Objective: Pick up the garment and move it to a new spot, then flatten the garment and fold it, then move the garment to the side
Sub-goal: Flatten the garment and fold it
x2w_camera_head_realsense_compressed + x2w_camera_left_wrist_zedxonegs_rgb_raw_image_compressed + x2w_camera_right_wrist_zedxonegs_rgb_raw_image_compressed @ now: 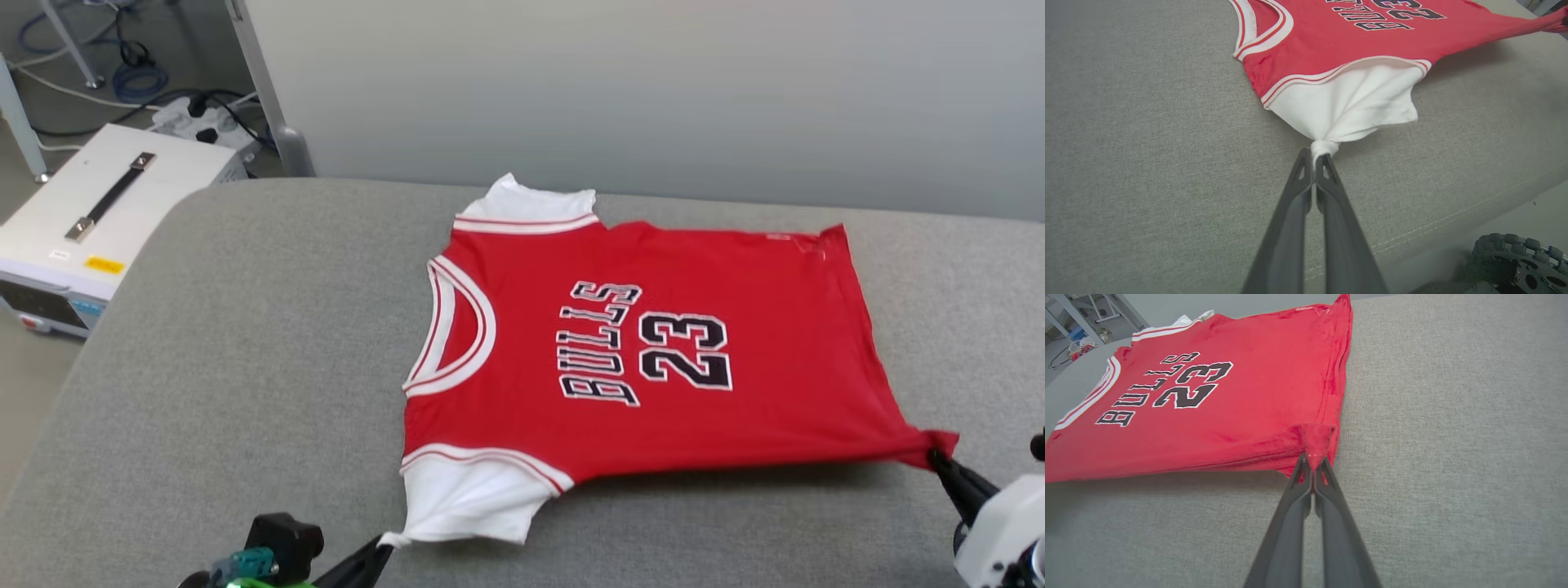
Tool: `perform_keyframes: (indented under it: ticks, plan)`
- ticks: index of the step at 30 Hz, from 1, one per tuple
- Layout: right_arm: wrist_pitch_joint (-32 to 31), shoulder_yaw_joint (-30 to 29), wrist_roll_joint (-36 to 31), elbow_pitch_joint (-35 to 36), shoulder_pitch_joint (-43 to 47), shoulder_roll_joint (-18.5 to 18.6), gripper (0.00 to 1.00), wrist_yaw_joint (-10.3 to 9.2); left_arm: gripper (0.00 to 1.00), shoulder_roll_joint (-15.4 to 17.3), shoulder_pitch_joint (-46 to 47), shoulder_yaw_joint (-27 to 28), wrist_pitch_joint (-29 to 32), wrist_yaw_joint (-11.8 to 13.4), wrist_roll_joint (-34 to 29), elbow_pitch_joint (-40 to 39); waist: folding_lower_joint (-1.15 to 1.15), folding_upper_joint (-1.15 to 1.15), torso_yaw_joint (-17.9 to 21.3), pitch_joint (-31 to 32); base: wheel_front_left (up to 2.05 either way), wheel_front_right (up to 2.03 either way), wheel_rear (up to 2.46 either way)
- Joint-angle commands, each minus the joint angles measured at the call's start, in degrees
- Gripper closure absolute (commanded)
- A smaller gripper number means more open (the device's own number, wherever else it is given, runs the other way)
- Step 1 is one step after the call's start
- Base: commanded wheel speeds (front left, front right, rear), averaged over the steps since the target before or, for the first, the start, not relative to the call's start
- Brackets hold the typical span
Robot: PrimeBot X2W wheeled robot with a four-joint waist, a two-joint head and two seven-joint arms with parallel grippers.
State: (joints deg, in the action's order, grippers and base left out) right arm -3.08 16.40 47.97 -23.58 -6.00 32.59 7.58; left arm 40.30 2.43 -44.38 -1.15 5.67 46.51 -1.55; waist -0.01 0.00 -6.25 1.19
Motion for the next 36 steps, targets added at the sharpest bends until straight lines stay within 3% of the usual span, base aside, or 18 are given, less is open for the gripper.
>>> perform_keyframes:
  ticks: [1,8,18,27,36]
  plan:
    - [-0.8,-0.7,0.3,1.5,2.2,0.5,1.00,-0.09,1.00,1.0,-1.6,-0.1,0.3,0.5,0.8,-0.7,0.01,0.00,-0.2,2.0,0.00,0.00,0.00]
    - [-5.8,-4.2,-0.8,8.9,11.3,-0.4,1.00,-0.09,1.00,4.2,-5.4,-1.3,2.5,1.8,1.3,-4.0,0.01,0.00,0.3,2.8,0.00,0.00,0.00]
    - [-10.0,-9.6,-4.3,17.2,15.4,-2.7,1.00,-0.09,1.00,4.1,-3.1,0.7,-0.2,2.8,-0.2,-6.6,0.01,0.00,1.3,-0.2,0.00,0.00,0.00]
    - [-14.1,-13.5,-6.6,21.4,10.8,-5.0,1.00,-0.09,1.00,3.2,7.6,2.7,0.3,-0.5,-2.5,-4.6,0.01,0.00,3.2,-6.5,0.00,0.00,0.00]
    - [-16.4,-13.4,-9.5,19.3,1.5,-7.0,1.00,-0.09,1.00,1.9,21.0,2.5,4.9,-4.8,-6.0,2.3,0.01,0.00,5.9,-12.2,0.00,0.00,0.00]
